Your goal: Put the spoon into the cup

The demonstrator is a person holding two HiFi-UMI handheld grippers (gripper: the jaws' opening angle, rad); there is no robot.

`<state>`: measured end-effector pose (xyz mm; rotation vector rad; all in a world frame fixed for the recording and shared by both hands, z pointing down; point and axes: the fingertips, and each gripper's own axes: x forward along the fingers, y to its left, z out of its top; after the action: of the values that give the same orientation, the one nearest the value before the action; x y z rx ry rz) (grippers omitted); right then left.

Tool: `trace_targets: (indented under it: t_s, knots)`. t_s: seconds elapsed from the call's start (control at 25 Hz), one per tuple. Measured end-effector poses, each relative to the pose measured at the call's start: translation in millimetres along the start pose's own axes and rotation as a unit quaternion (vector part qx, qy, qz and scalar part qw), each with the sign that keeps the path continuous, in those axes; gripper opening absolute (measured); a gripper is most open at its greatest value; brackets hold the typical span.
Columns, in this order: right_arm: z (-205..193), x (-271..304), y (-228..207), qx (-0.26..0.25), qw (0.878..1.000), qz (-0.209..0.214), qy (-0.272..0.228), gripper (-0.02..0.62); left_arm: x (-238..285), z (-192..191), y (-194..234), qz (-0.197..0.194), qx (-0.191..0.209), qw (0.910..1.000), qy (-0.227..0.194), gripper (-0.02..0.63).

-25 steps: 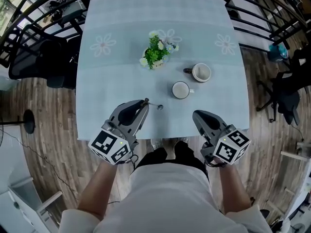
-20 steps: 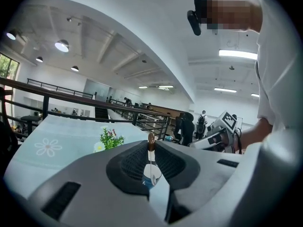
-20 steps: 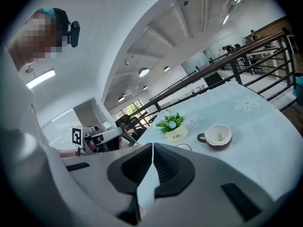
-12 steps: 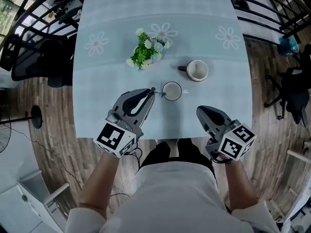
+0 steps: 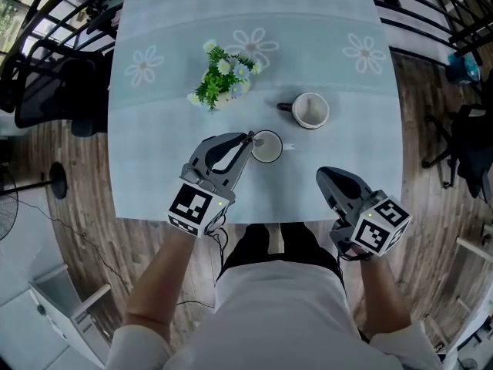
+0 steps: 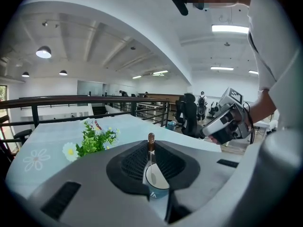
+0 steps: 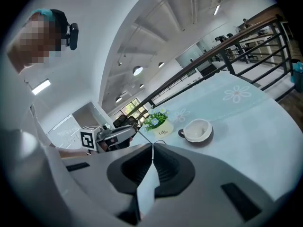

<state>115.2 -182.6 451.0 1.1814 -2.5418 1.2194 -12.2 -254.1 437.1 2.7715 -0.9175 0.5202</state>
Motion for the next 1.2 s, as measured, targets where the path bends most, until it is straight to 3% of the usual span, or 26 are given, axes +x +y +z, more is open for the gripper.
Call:
trace_targets:
  t_s: [0.4,0.64,0.96,1.2]
  knots:
    - [-18,-1,-13,0.017,1.0,-0.006,0.017,0.025,26,-27,-9,-0.016,0.063,0.9976,0.023,0.055]
    - [-26,0,-18,0.021,0.999,-0.005,0.026,0.025,35,-38,-15,-0.007,0.111,0.9933,0.031,0.055]
    - [-35,-1,-20,0.032,0.999,0.0,0.031,0.025,40,-48,-22,-0.004,0.131,0.9909,0.03,0.055]
    - [-43,-2,-21,0.04,0.999,0.002,0.035,0.025,40,-51,-35,-0.024,0.135,0.99,0.032,0.057]
